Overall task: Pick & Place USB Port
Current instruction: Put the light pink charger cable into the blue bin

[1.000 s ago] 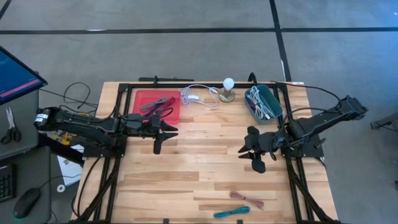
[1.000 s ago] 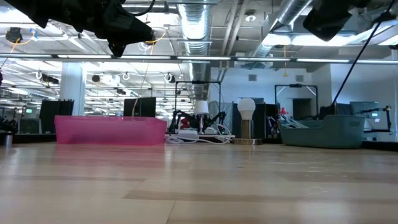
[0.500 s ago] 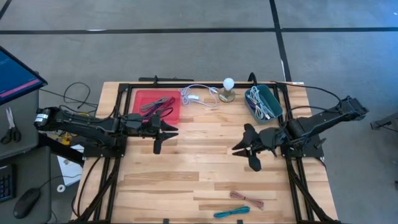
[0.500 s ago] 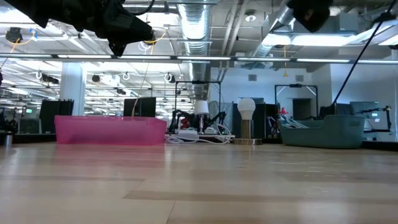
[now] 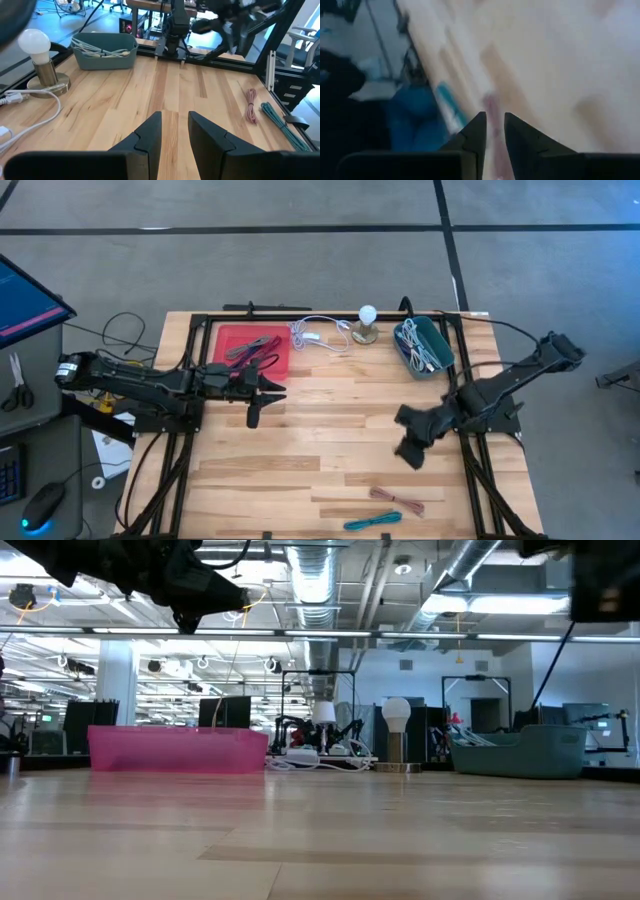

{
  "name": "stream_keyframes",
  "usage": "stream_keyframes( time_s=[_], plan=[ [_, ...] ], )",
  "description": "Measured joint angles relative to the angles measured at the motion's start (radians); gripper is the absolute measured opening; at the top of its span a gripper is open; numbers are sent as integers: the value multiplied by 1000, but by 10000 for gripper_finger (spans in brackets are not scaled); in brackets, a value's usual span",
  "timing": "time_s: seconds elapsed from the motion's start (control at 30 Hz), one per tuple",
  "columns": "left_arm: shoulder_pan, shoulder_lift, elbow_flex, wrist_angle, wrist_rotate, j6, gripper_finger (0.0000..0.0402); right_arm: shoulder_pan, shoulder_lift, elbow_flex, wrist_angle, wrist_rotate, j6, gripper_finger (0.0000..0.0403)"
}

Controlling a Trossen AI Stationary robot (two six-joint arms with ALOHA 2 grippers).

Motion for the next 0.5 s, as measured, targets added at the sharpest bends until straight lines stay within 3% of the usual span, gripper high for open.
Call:
stream_keyframes(
  time_s=[0.23,0.5],
  plan=[
    [0,0,0,0,0,0,95,104,160,0,39,-210,310,59],
    [0,0,0,-1,0,0,95,218,404,2,233,-390,460,59]
  ],
)
